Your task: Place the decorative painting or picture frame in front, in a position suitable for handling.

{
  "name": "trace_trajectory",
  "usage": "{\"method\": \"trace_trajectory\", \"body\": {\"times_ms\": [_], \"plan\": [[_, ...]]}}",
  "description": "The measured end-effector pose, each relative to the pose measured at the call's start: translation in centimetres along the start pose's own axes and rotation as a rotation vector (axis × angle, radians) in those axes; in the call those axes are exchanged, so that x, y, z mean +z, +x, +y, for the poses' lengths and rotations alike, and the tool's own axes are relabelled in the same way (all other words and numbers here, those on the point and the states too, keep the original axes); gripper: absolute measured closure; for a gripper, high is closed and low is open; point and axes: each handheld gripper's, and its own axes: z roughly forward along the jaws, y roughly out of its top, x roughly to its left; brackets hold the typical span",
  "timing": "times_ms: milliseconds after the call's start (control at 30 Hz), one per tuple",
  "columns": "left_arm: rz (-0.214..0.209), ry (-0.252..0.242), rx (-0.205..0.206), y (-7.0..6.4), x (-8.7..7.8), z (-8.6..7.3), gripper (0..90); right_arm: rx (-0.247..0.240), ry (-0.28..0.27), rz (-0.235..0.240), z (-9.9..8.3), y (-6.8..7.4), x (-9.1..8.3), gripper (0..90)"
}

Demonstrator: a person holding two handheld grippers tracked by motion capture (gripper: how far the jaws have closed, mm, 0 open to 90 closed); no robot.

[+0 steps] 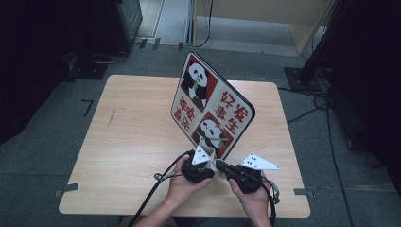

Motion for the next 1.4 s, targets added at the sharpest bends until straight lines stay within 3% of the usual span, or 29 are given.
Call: {"method": "trace_trajectory", "body": {"times_ms": [167,267,433,533,633,833,1000,1100,1167,1333,1400], "plan": [[0.000,0.001,0.000,-0.1,0.0,0.0,68.3,-0.018,-0.008,-0.013,0.0,0.1,-0.2,89.7],[0.000,-0.001,-0.011,0.0,-0.1,0.0,79.6,0.012,-0.038,0.029,0.1,-0.2,-0.4,70.4],[-0.014,0.000,-0.013,0.1,-0.1,0.0,85.0,0.013,-0.030,0.034,-0.1,-0.1,-0.1,56.1],[-0.026,-0.007,-0.003,0.0,-0.2,0.0,85.8,0.018,-0.019,0.032,-0.1,-0.1,0.3,54.5],[-0.038,-0.017,0.012,0.0,-0.3,-0.1,86.2,0.020,-0.010,0.022,-0.2,-0.2,0.7,57.6],[-0.044,-0.038,0.027,-0.1,-0.3,-0.2,85.0,0.026,0.019,0.013,-0.4,-0.1,1.0,88.5],[-0.045,-0.033,0.037,0.0,-0.3,-0.6,73.1,-0.011,0.013,-0.026,-0.4,0.2,0.7,90.0],[-0.058,-0.021,0.050,0.3,-0.6,-1.0,64.5,-0.018,0.002,-0.056,-0.2,-0.1,-0.3,90.0],[-0.064,-0.023,0.055,0.4,-0.8,-1.2,60.1,-0.040,0.012,-0.101,-0.5,-0.7,-1.2,90.0],[-0.092,-0.037,0.073,0.8,-1.5,-1.6,51.9,-0.017,0.026,-0.168,-1.3,-2.7,-2.7,90.0],[-0.126,-0.060,0.062,1.1,-1.9,-1.8,49.9,-0.006,0.031,-0.208,-1.3,-3.3,-3.0,90.0]]}}
